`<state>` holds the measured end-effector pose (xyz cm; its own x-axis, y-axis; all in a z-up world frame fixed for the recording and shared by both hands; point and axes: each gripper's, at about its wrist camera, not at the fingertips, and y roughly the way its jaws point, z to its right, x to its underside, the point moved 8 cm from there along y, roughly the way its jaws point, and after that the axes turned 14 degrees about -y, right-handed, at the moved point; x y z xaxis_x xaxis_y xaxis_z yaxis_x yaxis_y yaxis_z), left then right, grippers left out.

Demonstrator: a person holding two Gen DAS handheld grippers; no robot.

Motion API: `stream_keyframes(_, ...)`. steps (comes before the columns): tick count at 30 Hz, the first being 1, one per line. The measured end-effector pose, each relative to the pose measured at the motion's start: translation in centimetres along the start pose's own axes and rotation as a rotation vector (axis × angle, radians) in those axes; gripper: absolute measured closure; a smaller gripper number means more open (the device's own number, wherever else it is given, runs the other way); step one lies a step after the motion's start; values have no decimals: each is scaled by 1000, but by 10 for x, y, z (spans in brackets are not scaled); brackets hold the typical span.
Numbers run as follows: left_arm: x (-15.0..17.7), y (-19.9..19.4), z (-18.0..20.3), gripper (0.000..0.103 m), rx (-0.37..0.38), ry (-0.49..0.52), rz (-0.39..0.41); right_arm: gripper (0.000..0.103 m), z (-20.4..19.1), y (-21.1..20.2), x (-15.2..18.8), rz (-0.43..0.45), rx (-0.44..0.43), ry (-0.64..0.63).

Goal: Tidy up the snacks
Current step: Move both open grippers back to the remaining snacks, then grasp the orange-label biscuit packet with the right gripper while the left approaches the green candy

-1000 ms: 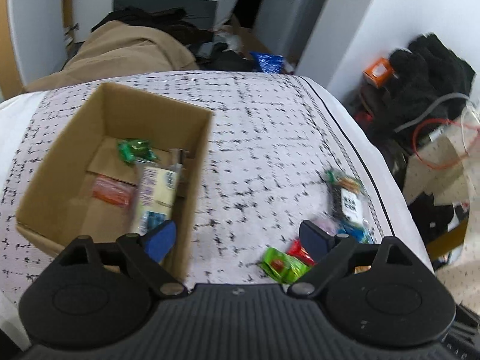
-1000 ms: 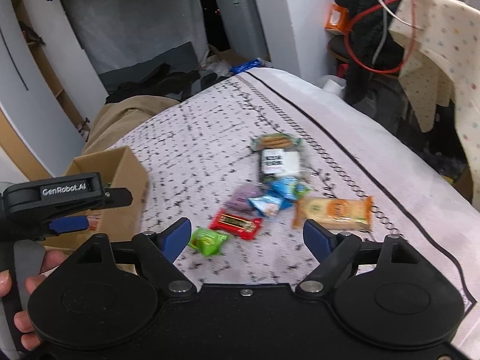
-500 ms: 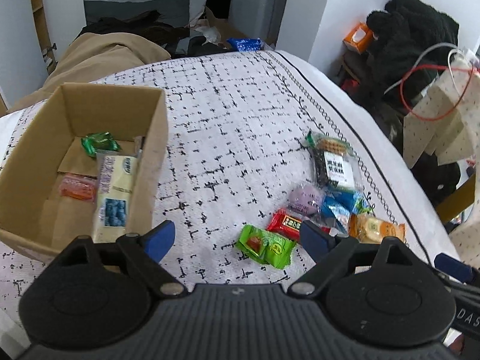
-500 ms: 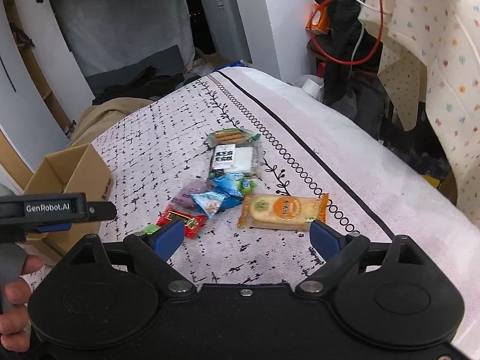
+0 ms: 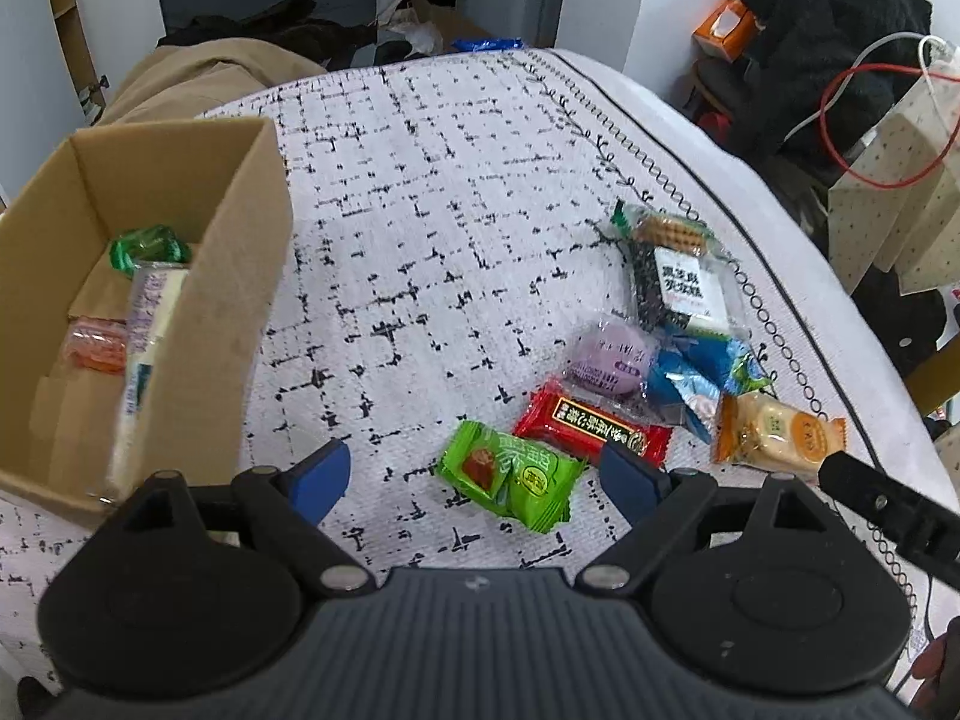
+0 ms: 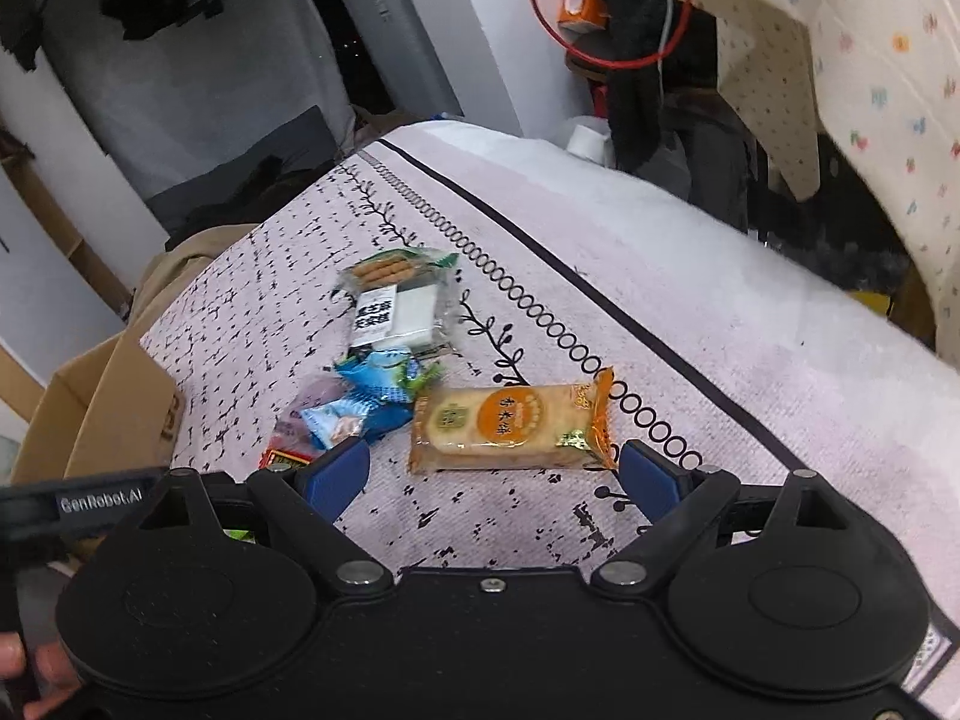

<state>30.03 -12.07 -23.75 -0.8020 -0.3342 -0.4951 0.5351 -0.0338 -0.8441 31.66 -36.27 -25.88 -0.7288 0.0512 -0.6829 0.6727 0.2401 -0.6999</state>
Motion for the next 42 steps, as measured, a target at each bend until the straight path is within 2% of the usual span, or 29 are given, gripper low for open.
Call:
stream_keyframes(10,12,25,2,14,-33,-7,-24,19,15,18,5,-11,3,54)
stream_keyframes(14,15,28,3,14,-29,-2,-22,27,15,21,7,-22,-11,62)
stream_keyframes(17,14,27,2,20,-30,3,-14,33,11,21,9,-32,-26,54)
stream_keyframes(19,13,25,1,27,-27,2,-11,37,7,21,11,-45,-46,53)
stream_keyframes(21,13,25,-1,39,-30,1,-16,43,3,20,13,-56,-56,45)
stream_keyframes(27,16,19,-9,44,-24,-19,-31,51,-17,14,18,-88,-115,5)
stream_keyframes(30,17,15,-11,49,-8,-25,-32,51,-25,9,19,-90,-138,-18)
stream_keyframes(33,18,12,-11,55,12,-31,-40,51,-27,3,16,-69,-112,-45)
stream_keyframes(38,21,8,-12,55,18,-32,-59,45,-20,-3,9,-21,-46,-67)
stream_keyframes(42,20,10,-13,52,-9,-23,-54,41,-10,6,4,-18,-5,-64)
